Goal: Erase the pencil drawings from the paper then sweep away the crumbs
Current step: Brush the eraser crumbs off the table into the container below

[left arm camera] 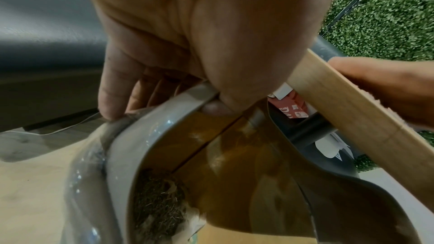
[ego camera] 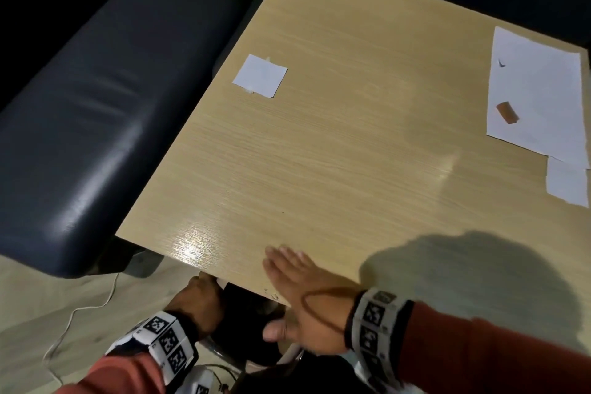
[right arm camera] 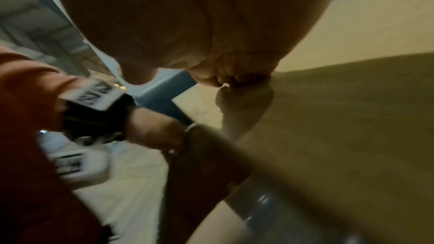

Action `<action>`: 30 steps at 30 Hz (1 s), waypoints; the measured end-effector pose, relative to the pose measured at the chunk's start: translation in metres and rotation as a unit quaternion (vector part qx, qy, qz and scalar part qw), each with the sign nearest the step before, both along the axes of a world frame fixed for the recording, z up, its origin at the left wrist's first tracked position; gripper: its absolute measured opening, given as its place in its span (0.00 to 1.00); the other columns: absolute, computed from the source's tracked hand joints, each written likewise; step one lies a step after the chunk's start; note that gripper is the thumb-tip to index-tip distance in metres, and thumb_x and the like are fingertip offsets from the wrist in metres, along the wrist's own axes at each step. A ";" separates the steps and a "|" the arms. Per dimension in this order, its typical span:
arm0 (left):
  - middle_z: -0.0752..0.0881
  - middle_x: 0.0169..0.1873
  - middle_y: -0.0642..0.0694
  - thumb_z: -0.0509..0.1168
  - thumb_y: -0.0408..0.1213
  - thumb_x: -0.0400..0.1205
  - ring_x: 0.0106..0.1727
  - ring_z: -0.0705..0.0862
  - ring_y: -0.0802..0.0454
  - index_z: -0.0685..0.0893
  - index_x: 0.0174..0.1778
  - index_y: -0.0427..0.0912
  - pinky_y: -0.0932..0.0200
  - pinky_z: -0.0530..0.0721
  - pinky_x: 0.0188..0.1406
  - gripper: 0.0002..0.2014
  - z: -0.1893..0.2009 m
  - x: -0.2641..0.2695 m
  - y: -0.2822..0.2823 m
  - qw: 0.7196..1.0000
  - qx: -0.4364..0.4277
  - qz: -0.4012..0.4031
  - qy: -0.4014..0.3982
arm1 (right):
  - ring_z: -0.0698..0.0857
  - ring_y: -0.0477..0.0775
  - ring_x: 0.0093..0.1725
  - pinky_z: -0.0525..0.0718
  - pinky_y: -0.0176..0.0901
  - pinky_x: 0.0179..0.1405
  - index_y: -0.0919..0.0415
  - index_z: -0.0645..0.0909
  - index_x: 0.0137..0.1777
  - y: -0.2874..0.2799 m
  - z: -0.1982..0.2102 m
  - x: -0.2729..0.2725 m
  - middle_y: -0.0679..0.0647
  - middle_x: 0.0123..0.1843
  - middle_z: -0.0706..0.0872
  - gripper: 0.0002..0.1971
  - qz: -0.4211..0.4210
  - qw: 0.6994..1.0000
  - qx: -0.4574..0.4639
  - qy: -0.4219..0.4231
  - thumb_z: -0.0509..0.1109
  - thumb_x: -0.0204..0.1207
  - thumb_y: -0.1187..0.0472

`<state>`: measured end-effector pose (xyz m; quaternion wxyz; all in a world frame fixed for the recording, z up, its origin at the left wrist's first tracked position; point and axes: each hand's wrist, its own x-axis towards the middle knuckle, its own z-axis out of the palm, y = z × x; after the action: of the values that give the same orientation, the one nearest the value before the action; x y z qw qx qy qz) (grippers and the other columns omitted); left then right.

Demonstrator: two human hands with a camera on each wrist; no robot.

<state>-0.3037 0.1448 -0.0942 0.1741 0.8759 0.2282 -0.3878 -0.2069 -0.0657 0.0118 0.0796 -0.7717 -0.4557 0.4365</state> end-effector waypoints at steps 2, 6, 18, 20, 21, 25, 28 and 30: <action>0.83 0.58 0.35 0.53 0.37 0.83 0.59 0.84 0.42 0.78 0.63 0.32 0.55 0.80 0.56 0.17 0.001 0.001 0.003 0.999 0.002 -0.030 0.014 | 0.29 0.41 0.78 0.31 0.39 0.75 0.50 0.31 0.81 -0.003 0.010 -0.003 0.43 0.81 0.28 0.43 -0.030 0.999 0.018 0.037 0.50 0.78 0.31; 0.82 0.47 0.39 0.46 0.44 0.73 0.54 0.85 0.40 0.83 0.58 0.34 0.53 0.83 0.53 0.28 -0.003 0.001 0.008 0.999 -0.007 -0.042 0.007 | 0.30 0.40 0.76 0.33 0.39 0.73 0.50 0.31 0.81 0.006 0.001 0.064 0.41 0.78 0.27 0.41 -0.175 0.984 0.006 -0.035 0.45 0.77 0.32; 0.83 0.60 0.36 0.49 0.38 0.83 0.61 0.82 0.43 0.80 0.63 0.35 0.56 0.79 0.59 0.20 0.000 0.000 0.006 0.994 0.014 -0.110 0.010 | 0.27 0.44 0.79 0.29 0.43 0.78 0.59 0.38 0.83 -0.009 -0.035 -0.042 0.49 0.81 0.28 0.42 0.070 0.994 0.085 -0.020 0.53 0.81 0.36; 0.81 0.61 0.36 0.47 0.38 0.80 0.62 0.82 0.42 0.77 0.64 0.33 0.56 0.79 0.58 0.22 0.001 -0.002 0.002 0.996 -0.006 -0.082 0.017 | 0.35 0.45 0.81 0.36 0.39 0.78 0.59 0.45 0.83 -0.012 -0.027 -0.041 0.50 0.82 0.34 0.39 0.091 0.991 0.066 -0.079 0.48 0.81 0.35; 0.81 0.61 0.35 0.48 0.37 0.80 0.61 0.83 0.41 0.75 0.64 0.32 0.55 0.80 0.57 0.21 0.002 -0.001 0.000 0.998 -0.012 -0.055 0.016 | 0.34 0.44 0.80 0.35 0.37 0.78 0.58 0.45 0.83 -0.014 -0.025 -0.037 0.50 0.82 0.35 0.38 0.079 0.988 0.086 -0.099 0.49 0.81 0.35; 0.79 0.59 0.35 0.55 0.33 0.81 0.60 0.83 0.38 0.67 0.64 0.35 0.51 0.82 0.57 0.15 0.004 -0.002 -0.010 0.999 -0.046 0.014 -0.004 | 0.27 0.46 0.79 0.32 0.43 0.79 0.53 0.30 0.80 -0.020 -0.017 -0.002 0.47 0.80 0.28 0.45 -0.117 0.986 0.087 -0.086 0.45 0.74 0.28; 0.77 0.62 0.35 0.55 0.34 0.83 0.64 0.80 0.39 0.66 0.65 0.35 0.50 0.79 0.62 0.15 0.006 -0.007 -0.017 0.999 -0.051 0.006 -0.003 | 0.24 0.48 0.78 0.30 0.46 0.79 0.54 0.27 0.80 -0.021 -0.025 -0.013 0.50 0.79 0.22 0.47 -0.113 0.989 0.040 -0.084 0.44 0.74 0.26; 0.77 0.64 0.36 0.55 0.35 0.84 0.66 0.80 0.40 0.67 0.64 0.34 0.51 0.78 0.63 0.14 0.005 -0.008 -0.020 0.999 -0.044 0.006 -0.003 | 0.30 0.48 0.81 0.33 0.46 0.80 0.57 0.34 0.82 -0.022 -0.031 -0.047 0.51 0.81 0.25 0.45 -0.017 0.997 0.028 -0.067 0.45 0.77 0.28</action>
<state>-0.3117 0.1247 -0.0890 0.2152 0.8671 0.2160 -0.3940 -0.2535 -0.0881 -0.0190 0.0780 -0.8044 -0.4588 0.3693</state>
